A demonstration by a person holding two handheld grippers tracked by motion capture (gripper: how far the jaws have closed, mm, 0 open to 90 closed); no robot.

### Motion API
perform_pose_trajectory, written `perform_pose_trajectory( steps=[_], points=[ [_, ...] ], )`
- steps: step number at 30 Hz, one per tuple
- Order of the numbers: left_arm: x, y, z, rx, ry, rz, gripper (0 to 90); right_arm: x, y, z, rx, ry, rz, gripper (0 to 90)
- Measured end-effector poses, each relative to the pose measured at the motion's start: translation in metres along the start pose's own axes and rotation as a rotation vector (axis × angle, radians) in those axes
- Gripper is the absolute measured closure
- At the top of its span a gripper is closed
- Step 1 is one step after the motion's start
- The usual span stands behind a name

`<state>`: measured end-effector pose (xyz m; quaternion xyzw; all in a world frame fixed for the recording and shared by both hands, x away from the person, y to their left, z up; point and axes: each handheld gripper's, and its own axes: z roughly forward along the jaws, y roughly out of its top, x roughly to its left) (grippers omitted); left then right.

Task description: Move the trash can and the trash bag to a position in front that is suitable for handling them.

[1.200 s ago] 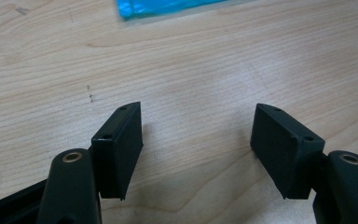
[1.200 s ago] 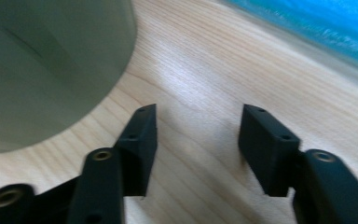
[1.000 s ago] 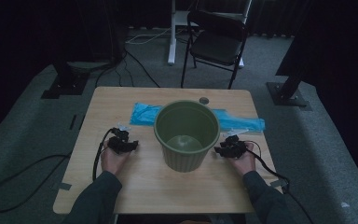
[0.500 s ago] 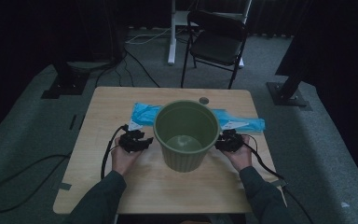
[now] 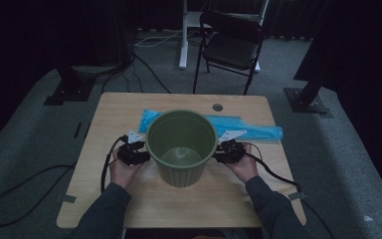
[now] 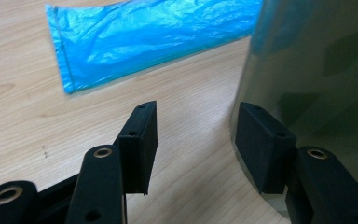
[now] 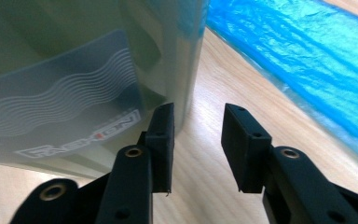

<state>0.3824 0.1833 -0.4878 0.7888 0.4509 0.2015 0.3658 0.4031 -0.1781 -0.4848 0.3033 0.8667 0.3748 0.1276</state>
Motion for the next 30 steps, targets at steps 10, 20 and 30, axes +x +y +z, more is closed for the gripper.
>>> perform_pose_trajectory(
  steps=[10, 20, 30],
  points=[
    [0.007, -0.001, 0.003, 0.012, 0.006, -0.027, 47.8, -0.056, 0.012, 0.011, 0.054, -0.167, 0.062, 54.9],
    [0.007, -0.002, 0.007, 0.021, -0.002, -0.026, 47.5, -0.104, 0.010, 0.036, 0.175, -0.272, 0.146, 54.9],
    [0.006, -0.001, 0.009, 0.028, -0.008, -0.015, 47.8, -0.120, 0.000, 0.052, 0.247, -0.198, 0.214, 69.1]
  ],
)
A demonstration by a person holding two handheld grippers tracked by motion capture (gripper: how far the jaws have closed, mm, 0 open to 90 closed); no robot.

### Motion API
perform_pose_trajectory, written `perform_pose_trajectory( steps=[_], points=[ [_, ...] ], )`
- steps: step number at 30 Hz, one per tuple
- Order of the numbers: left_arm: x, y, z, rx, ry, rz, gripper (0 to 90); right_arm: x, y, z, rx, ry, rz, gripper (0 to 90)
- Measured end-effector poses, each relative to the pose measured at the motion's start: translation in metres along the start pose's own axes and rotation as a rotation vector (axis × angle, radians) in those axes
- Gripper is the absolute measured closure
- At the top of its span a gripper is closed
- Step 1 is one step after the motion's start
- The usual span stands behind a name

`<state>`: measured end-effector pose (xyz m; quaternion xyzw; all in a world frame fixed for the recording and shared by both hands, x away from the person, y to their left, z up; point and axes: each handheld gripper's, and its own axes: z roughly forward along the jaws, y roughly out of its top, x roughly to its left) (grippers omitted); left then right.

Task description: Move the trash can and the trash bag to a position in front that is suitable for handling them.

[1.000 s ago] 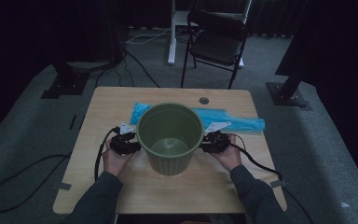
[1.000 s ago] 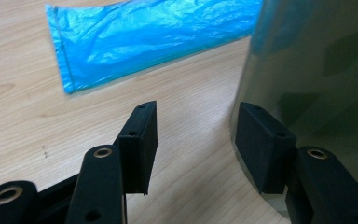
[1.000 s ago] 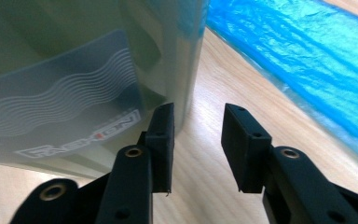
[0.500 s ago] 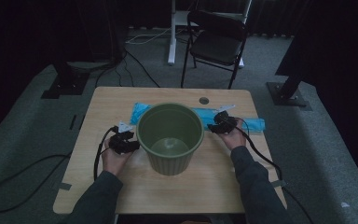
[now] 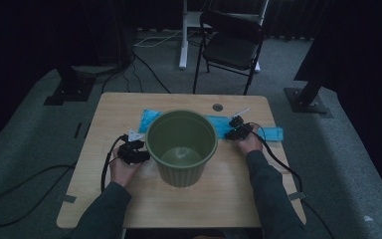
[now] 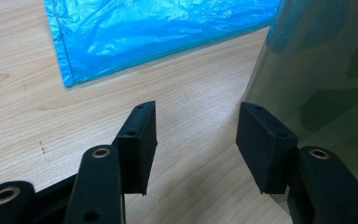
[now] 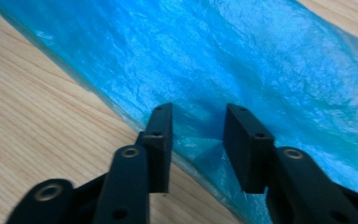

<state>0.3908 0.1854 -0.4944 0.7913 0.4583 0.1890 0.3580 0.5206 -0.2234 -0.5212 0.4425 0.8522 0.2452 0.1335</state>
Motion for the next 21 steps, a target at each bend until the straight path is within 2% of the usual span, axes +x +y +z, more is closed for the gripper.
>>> perform_pose_trajectory(
  steps=[5, 6, 8, 11, 14, 18, 21],
  points=[
    [-0.001, 0.000, 0.000, -0.007, -0.001, -0.002, 47.8, 0.002, -0.001, -0.003, 0.036, 0.022, -0.021, 89.1],
    [-0.001, 0.000, 0.000, -0.007, -0.001, -0.002, 47.8, 0.002, -0.001, -0.003, 0.036, 0.022, -0.021, 89.1],
    [0.000, 0.000, -0.001, -0.009, 0.001, -0.003, 47.8, 0.004, -0.006, -0.007, 0.047, 0.060, -0.035, 90.0],
    [0.001, 0.000, -0.002, -0.013, 0.001, -0.005, 47.8, 0.008, -0.012, -0.011, 0.050, 0.073, -0.056, 90.0],
    [0.001, 0.000, -0.001, -0.012, 0.001, -0.007, 47.8, 0.016, -0.027, -0.021, 0.050, 0.087, -0.082, 90.0],
    [0.000, 0.001, -0.002, -0.015, 0.001, -0.002, 47.7, 0.021, -0.037, -0.026, 0.045, 0.111, -0.076, 90.0],
    [0.000, 0.001, -0.003, -0.025, 0.000, -0.002, 47.6, 0.030, -0.054, -0.038, 0.059, 0.121, -0.077, 90.0]
  ],
)
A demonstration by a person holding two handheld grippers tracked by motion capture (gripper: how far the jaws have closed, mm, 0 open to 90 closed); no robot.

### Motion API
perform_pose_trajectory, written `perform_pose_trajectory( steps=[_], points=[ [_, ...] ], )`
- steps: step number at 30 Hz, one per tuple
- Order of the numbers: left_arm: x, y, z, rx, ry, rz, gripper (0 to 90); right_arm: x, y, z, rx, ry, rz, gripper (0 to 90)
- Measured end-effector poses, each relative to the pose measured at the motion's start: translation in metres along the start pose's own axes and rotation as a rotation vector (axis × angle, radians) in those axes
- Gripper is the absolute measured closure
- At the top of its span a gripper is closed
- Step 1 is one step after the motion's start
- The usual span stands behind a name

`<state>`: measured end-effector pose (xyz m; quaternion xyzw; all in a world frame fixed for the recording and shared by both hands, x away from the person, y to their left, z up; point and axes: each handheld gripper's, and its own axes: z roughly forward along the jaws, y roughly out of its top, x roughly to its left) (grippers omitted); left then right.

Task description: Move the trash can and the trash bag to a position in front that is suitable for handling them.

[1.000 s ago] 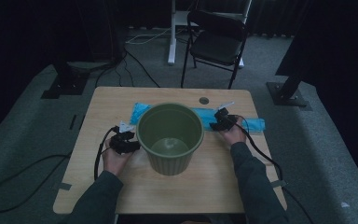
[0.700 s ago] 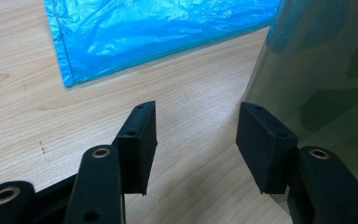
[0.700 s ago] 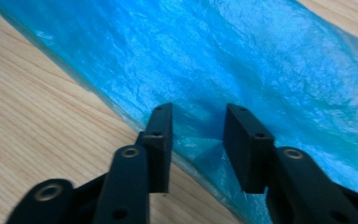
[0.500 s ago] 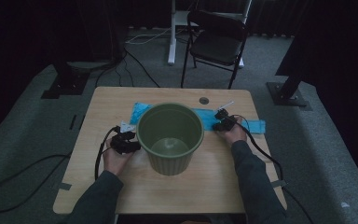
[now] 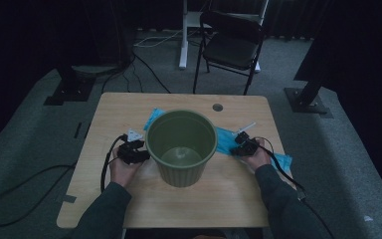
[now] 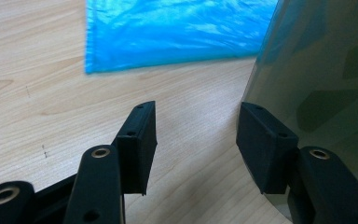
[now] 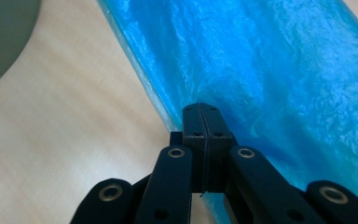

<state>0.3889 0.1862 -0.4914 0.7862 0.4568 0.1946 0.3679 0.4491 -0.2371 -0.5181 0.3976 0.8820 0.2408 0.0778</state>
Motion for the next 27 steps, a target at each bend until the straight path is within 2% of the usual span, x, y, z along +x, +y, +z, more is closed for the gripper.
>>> perform_pose_trajectory(
  steps=[4, 6, 9, 10, 12, 13, 15, 17, 21, 25, 27],
  points=[
    [0.000, 0.000, 0.000, -0.001, -0.002, -0.003, 47.6, 0.010, -0.020, -0.011, 0.013, -0.009, -0.019, 90.0],
    [0.000, 0.000, 0.000, 0.000, -0.002, -0.003, 47.6, 0.013, -0.030, -0.017, 0.012, 0.003, -0.018, 90.0],
    [0.000, 0.000, 0.000, 0.000, 0.000, 0.000, 47.6, 0.014, -0.042, -0.025, 0.043, 0.005, -0.015, 90.0],
    [0.000, 0.000, 0.000, 0.000, 0.000, -0.001, 47.6, 0.015, -0.046, -0.030, 0.042, 0.023, -0.008, 88.1],
    [0.000, 0.000, 0.001, -0.002, -0.001, -0.004, 47.6, 0.015, -0.047, -0.037, -0.003, 0.072, -0.001, 73.9],
    [0.000, 0.000, 0.001, -0.001, 0.001, -0.003, 47.6, 0.016, -0.045, -0.041, -0.051, 0.097, -0.005, 67.6],
    [0.000, 0.000, 0.002, -0.001, 0.006, -0.005, 47.3, 0.019, -0.038, -0.047, -0.118, 0.110, -0.019, 57.5],
    [0.001, -0.001, 0.002, -0.003, 0.003, -0.009, 47.0, 0.022, -0.029, -0.048, -0.148, 0.092, -0.038, 53.4],
    [0.002, -0.001, 0.000, -0.008, 0.004, -0.008, 47.0, 0.028, -0.005, -0.044, -0.163, 0.038, -0.068, 49.7],
    [0.003, -0.001, 0.000, -0.011, 0.004, -0.008, 47.0, 0.029, 0.008, -0.037, -0.170, 0.028, -0.081, 48.9],
    [0.003, -0.001, 0.001, -0.007, 0.005, -0.008, 47.0, 0.029, 0.018, -0.028, -0.165, 0.008, -0.087, 48.1]
  ],
)
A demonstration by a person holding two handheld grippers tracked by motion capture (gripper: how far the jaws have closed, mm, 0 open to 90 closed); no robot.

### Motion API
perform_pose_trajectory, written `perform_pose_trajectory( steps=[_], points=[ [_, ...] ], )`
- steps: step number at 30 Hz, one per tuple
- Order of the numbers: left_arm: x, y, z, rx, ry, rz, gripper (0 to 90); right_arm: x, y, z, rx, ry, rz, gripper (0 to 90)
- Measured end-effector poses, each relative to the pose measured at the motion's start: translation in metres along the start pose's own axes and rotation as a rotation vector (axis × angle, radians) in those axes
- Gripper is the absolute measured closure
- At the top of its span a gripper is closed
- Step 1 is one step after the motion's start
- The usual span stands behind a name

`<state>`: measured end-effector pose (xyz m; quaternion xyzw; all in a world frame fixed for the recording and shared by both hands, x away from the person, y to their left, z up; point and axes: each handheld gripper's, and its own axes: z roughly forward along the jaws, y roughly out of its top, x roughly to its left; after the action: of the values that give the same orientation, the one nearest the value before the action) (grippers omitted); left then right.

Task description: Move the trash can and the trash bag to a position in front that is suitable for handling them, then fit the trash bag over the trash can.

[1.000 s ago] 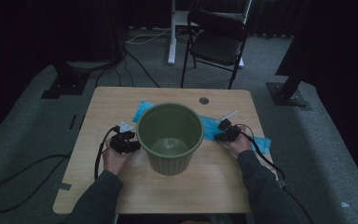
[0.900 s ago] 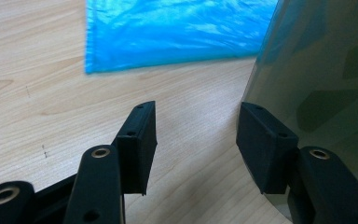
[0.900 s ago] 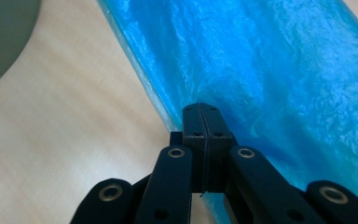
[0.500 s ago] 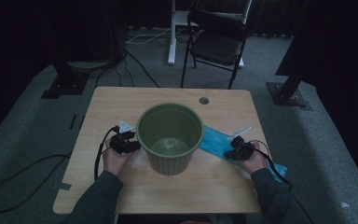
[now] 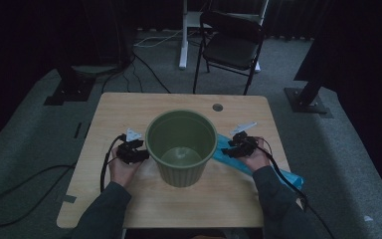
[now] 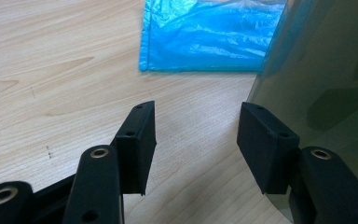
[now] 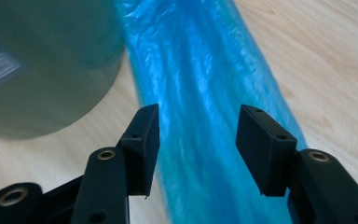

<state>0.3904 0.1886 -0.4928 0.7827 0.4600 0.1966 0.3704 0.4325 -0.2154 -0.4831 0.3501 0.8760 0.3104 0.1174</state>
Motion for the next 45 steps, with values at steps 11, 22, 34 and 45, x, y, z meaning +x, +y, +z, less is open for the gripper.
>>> perform_pose_trajectory(
  steps=[11, 22, 34, 45],
  points=[
    [-0.001, 0.001, 0.002, -0.006, 0.001, 0.008, 46.6, -0.019, 0.018, 0.027, 0.010, -0.032, 0.005, 44.4],
    [-0.001, 0.001, 0.001, -0.009, 0.008, 0.015, 46.4, -0.038, 0.028, 0.048, 0.033, -0.017, 0.024, 43.2],
    [0.000, 0.002, 0.001, -0.012, 0.007, 0.011, 46.2, -0.044, 0.029, 0.065, 0.111, 0.011, 0.055, 42.4],
    [0.000, 0.002, 0.002, -0.011, 0.005, 0.009, 46.1, -0.047, 0.028, 0.070, 0.130, 0.026, 0.077, 42.3]
  ],
)
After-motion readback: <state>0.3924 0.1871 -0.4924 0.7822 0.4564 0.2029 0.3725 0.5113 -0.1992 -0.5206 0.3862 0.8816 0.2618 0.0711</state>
